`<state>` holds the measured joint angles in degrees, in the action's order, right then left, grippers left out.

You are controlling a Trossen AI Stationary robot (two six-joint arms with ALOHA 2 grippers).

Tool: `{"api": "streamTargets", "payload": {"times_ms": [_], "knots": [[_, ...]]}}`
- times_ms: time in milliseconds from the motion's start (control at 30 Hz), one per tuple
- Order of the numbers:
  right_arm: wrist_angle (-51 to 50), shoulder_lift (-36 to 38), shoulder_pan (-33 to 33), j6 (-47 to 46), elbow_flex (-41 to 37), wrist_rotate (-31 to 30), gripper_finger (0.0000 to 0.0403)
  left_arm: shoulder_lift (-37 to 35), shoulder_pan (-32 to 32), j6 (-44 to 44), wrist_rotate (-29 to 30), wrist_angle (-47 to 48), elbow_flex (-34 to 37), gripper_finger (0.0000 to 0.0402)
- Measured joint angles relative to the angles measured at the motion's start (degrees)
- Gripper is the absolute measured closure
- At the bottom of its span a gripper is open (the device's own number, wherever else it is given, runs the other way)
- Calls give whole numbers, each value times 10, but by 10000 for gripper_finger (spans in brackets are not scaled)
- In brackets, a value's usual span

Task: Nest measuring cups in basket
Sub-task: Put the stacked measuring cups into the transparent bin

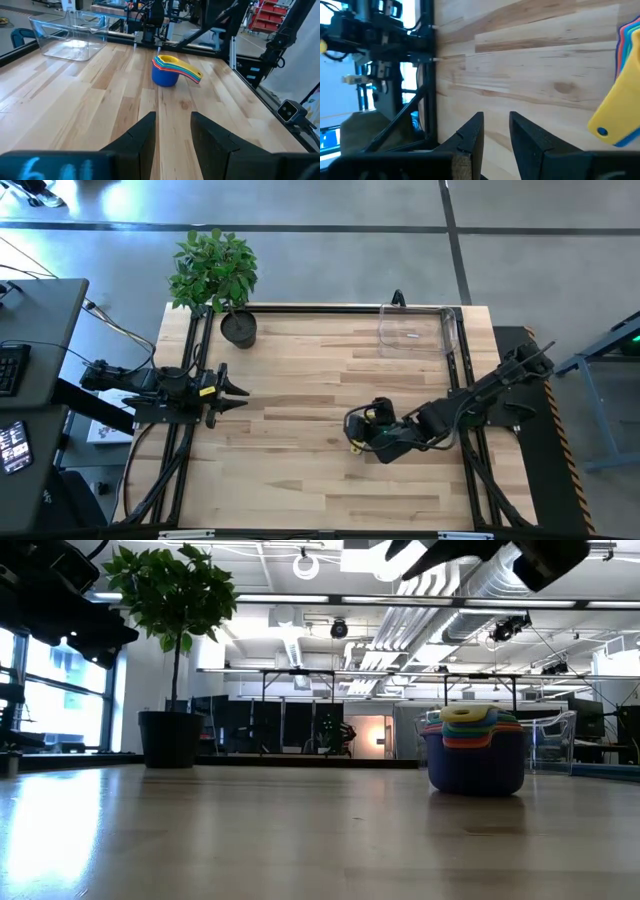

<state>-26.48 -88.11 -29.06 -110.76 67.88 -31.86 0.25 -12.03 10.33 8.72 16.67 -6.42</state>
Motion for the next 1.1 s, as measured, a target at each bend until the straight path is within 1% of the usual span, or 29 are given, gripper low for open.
{"api": "streamTargets", "payload": {"times_ms": [267,367,467,567,667,767,833,900,967,1100], "knots": [[46,-25,17,14,0,6,320,0,0,0,0,0,0,289],[35,-25,29,40,19,6,320,0,0,0,0,0,0,289],[-28,-25,41,71,64,5,320,0,0,0,0,1,0,289],[-130,-26,51,100,128,6,320,0,0,0,0,1,0,289],[-236,-38,56,105,196,7,320,0,0,0,0,1,0,289],[-319,-59,59,48,256,18,320,0,0,0,0,1,0,289],[-369,-70,61,-18,288,43,320,0,0,0,0,2,0,289],[-410,-79,66,-63,311,71,320,0,0,0,0,1,0,289],[-442,-84,74,-86,319,104,320,0,0,0,0,2,0,289],[-452,-84,81,-109,309,175,320,0,0,0,0,2,0,289]]}}
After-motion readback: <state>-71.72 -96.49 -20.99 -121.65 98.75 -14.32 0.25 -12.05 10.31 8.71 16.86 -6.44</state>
